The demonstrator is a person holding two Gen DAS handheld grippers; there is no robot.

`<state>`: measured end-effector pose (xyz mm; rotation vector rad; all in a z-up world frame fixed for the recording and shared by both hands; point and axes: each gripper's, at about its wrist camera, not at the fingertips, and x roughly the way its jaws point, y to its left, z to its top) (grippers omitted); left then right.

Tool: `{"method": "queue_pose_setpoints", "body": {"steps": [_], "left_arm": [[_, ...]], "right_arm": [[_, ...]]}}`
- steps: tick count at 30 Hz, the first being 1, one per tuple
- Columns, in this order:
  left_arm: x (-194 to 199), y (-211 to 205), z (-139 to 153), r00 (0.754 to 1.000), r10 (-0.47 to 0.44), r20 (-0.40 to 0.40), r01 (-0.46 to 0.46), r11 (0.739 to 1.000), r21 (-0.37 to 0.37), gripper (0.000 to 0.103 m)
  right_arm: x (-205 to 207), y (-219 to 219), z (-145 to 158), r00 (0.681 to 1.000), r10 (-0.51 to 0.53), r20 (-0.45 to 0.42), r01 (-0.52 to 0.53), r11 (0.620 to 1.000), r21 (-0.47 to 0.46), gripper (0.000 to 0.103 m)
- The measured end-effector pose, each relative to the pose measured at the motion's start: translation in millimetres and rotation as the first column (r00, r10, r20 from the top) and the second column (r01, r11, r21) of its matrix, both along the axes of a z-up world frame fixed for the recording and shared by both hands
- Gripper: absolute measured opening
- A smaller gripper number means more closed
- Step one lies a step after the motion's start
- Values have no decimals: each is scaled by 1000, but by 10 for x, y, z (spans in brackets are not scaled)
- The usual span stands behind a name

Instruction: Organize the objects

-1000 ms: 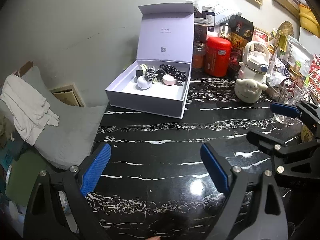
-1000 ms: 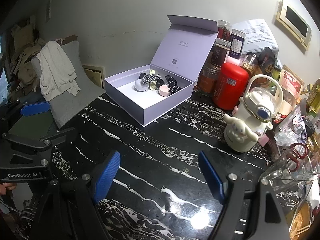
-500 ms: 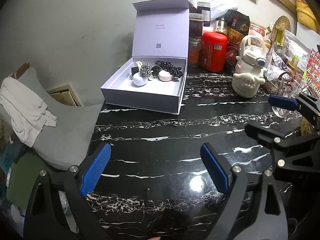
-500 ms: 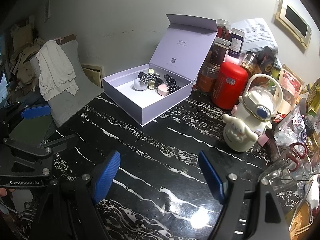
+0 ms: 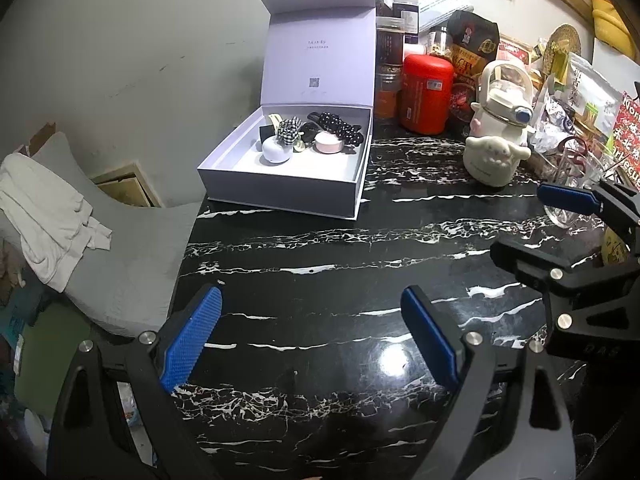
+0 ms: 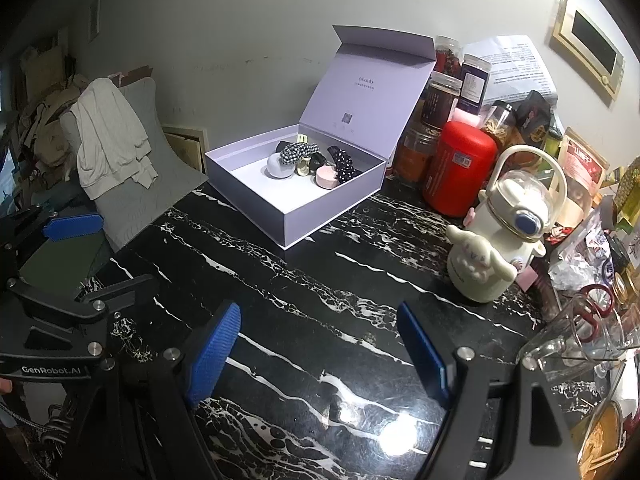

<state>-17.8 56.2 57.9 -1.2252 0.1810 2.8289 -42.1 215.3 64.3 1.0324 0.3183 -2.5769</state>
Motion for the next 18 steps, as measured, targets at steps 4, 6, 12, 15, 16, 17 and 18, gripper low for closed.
{"method": "queue_pose_setpoints", "body": {"steps": [4,6,12,15,16,17,18], "left_arm": [[4,7,-4,1000,-3,3,3,1000,5,91],[4,13,-5,1000,-3,4,3,1000,0,91],[5,21,-7,1000,-2,3,2,1000,-1,91],[1,31,-11,1000,-2,7,2,1000,-5,91],[-2,33,-14,1000,-1,8,1,1000,-6,91],[-1,35,-13,1000,-1,8,1,1000,-5,91],[-3,32,-14,1000,-2,7,2,1000,-4,91]], "right_arm": [[-5,10,-2,1000,0,0,0,1000,-1,82],[-2,20,-1,1000,0,-1,0,1000,-1,82],[-3,35,0,1000,-3,0,3,1000,-4,82],[-5,39,0,1000,-3,1,3,1000,-4,82],[-6,41,-1,1000,-3,1,3,1000,-4,82],[-5,39,-1,1000,-4,1,4,1000,-5,82],[-6,41,-2,1000,-3,2,3,1000,-5,82]]}}
